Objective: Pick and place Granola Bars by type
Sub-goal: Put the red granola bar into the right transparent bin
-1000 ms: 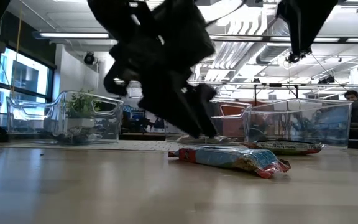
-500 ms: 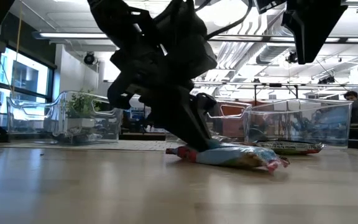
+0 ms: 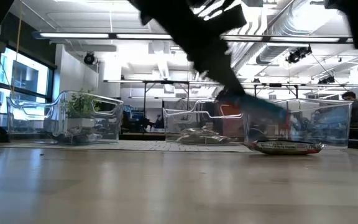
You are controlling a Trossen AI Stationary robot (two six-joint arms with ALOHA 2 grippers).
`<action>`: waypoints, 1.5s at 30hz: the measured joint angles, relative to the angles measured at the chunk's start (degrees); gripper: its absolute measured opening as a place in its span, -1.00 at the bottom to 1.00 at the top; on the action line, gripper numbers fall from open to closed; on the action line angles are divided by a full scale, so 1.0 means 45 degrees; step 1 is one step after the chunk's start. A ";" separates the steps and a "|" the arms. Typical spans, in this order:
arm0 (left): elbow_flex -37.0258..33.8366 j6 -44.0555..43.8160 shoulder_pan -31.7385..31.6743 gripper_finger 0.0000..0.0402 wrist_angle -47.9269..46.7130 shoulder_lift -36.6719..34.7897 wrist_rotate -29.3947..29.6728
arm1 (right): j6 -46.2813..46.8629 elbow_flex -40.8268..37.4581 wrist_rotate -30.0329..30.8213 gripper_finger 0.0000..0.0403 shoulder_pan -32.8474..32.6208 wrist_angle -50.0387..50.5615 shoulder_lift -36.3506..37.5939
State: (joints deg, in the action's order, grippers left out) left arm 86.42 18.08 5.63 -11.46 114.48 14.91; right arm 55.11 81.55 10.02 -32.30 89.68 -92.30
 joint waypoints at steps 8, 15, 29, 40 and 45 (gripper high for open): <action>0.1310 0.0609 -0.0952 -1.00 0.2301 -0.0028 0.0485 | 0.5228 -0.1228 0.2499 -0.02 -0.2796 -0.0072 0.1299; 0.1353 0.0163 -0.2609 -1.00 0.4887 0.0524 -0.2197 | 0.6051 -0.3159 0.3063 -0.02 -0.3870 -0.2821 0.1614; 0.1964 -0.0432 -0.3968 -1.00 0.8542 0.2573 -0.4476 | 0.5717 -0.4996 0.2863 -0.02 -0.3754 -0.6768 0.1604; 0.2057 -0.0083 -0.4002 -1.00 0.6977 0.2739 -0.3068 | 0.5743 -0.4989 0.2948 -0.02 -0.3744 -0.7178 0.1604; 0.2057 -0.0085 -0.3997 -0.88 0.6979 0.2739 -0.3136 | 0.5736 -0.4972 0.3071 -0.02 -0.3739 -0.7639 0.1604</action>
State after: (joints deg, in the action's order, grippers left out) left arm 95.68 17.69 -12.36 19.94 126.80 0.79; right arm 80.92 59.18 23.84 -49.12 55.31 -85.08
